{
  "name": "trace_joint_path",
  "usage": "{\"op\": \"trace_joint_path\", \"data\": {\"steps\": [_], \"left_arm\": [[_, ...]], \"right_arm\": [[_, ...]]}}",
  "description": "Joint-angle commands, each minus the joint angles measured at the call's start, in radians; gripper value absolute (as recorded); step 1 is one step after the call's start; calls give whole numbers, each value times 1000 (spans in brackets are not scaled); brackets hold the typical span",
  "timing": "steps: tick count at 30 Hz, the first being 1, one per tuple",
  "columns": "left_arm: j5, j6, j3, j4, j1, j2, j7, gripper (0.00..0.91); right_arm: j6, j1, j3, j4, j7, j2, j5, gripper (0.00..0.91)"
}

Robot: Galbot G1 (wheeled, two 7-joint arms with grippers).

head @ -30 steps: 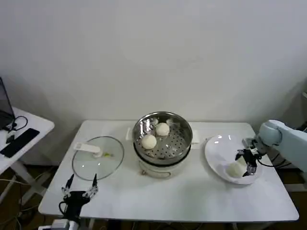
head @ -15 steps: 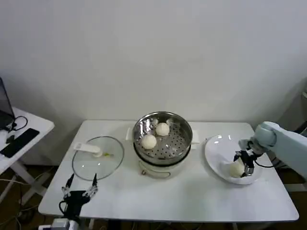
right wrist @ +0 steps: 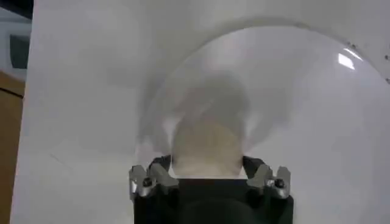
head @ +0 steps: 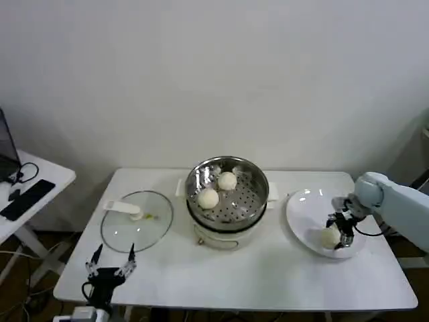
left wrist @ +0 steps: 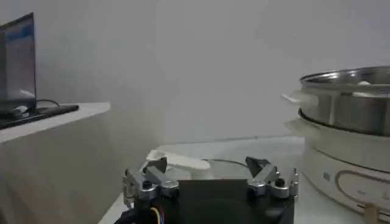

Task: Take steamed baozi put them in steamer then cover it.

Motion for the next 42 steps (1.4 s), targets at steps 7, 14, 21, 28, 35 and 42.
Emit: {"op": "trace_joint_path", "data": {"steps": [7,14,21,28,35,42], "left_arm": [[-1,-2,-1,0,2,0,-1,907],[-2,-3,-1,0,5,-1,-1,907],[5,1,7,-2,-3,1,0,907],[22,10,18,-12,-13,-1,1,907],[23,22,23,-19,-13,-6,-15,907],[20,22,20,-23,-5,-8,-16,907]], "right_arm": [[-3,2,2,2,2,0,4,766],[-1,54,-12,31,1,-15,32,756],[84,300,-112,164,-29,-25,21,766],[249,538,-189,374,-59,-4,-154,766],[348,631,-168,556,-47,24,-229,766],[455,598,-86,637,-42,97,-394,766]]}}
